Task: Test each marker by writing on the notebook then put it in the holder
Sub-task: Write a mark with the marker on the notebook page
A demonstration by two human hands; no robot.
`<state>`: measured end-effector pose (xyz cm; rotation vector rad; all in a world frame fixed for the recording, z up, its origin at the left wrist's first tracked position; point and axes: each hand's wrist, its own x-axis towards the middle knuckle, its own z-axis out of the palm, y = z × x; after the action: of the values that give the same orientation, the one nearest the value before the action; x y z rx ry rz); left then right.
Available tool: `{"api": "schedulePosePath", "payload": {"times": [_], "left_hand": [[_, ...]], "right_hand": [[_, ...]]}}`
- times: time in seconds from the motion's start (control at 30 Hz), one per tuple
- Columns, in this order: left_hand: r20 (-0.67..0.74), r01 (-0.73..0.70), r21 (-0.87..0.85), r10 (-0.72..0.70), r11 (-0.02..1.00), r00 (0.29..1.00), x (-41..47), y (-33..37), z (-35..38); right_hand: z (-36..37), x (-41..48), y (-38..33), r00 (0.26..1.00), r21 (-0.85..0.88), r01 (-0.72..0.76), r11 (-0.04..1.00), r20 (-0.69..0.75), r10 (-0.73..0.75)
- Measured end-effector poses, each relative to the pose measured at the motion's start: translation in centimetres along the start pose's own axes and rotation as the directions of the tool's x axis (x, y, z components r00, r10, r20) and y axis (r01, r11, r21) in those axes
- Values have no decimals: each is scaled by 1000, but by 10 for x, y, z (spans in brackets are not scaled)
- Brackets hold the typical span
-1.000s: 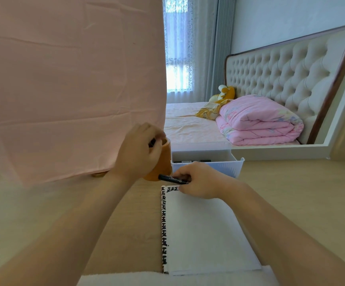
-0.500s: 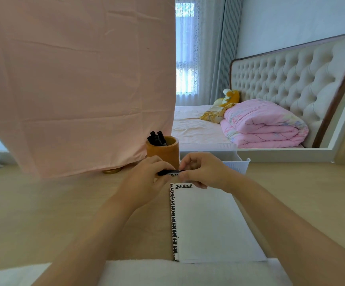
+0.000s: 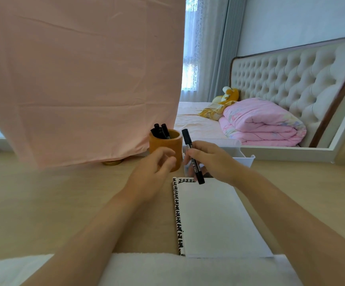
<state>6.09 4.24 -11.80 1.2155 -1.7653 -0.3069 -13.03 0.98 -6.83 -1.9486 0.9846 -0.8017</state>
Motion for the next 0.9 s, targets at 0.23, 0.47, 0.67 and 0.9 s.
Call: {"api": "schedulePosePath", "payload": {"times": [0.23,0.47,0.67,0.9], "left_hand": [[-138,-165,147,185,975,973,-1,-5,-3],[121,-297,348,272,889,955,0,-10,-1],[216,-290,387,219,875,951,2,1,-1],[247,-175,318,97,932,964,6,-2,0]], "right_hand": [[3,-4,-2,994,-477,25,879,107,29],[-4,-11,6,989,-613,-3,790,116,94],[-6,-20,15,993,-679,94,728,113,-23],[-7,-22,29,909,-826,295,480,89,-406]]}}
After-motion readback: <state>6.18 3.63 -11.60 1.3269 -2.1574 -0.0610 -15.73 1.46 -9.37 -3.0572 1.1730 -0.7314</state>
